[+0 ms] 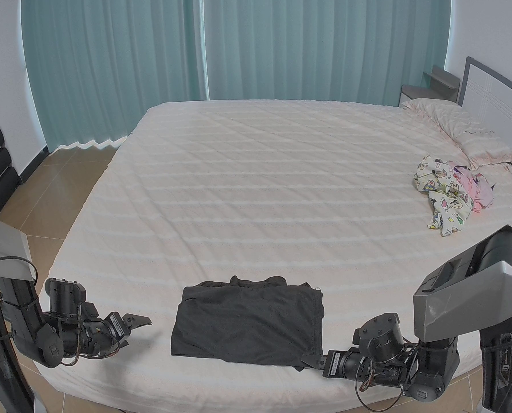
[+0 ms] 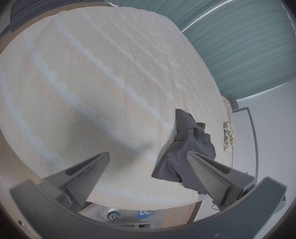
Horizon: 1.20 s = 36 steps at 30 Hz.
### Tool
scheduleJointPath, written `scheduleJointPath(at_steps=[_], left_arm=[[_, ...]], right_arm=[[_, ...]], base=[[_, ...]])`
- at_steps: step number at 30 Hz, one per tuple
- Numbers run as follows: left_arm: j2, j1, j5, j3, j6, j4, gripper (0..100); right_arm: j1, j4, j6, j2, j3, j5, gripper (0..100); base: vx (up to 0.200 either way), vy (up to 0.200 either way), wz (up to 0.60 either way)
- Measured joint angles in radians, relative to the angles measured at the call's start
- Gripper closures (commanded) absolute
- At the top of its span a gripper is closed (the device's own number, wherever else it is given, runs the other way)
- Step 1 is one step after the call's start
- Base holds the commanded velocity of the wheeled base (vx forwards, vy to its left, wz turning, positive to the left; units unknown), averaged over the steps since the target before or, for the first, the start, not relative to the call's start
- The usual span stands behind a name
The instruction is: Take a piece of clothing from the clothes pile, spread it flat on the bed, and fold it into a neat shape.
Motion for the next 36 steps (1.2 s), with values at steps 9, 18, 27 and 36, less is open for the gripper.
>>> scheduleJointPath(at_steps=[9,18,27,36], left_arm=[[0.0,0.0,0.0,0.0,0.0,0.0,0],[0.0,0.0,0.0,0.0,0.0,0.0,0],[0.001,0.0,0.0,-0.002,0.0,0.0,0],[0.001,-0.001,0.0,-0.002,0.0,0.0,0]], right_arm=[[-0.103,0.025,-0.022,-0.076,-0.062,0.008,0],[-0.201,0.224,-0.016,-0.043,-0.394,0.019,0],[-0.204,0.397,-0.001,0.066,-0.632,0.016,0],[-0.209,0.403,0.002,0.106,-0.658,0.013,100]], base=[[0.0,0.0,0.0],[0.0,0.0,0.0],[0.0,0.0,0.0],[0.0,0.0,0.0]])
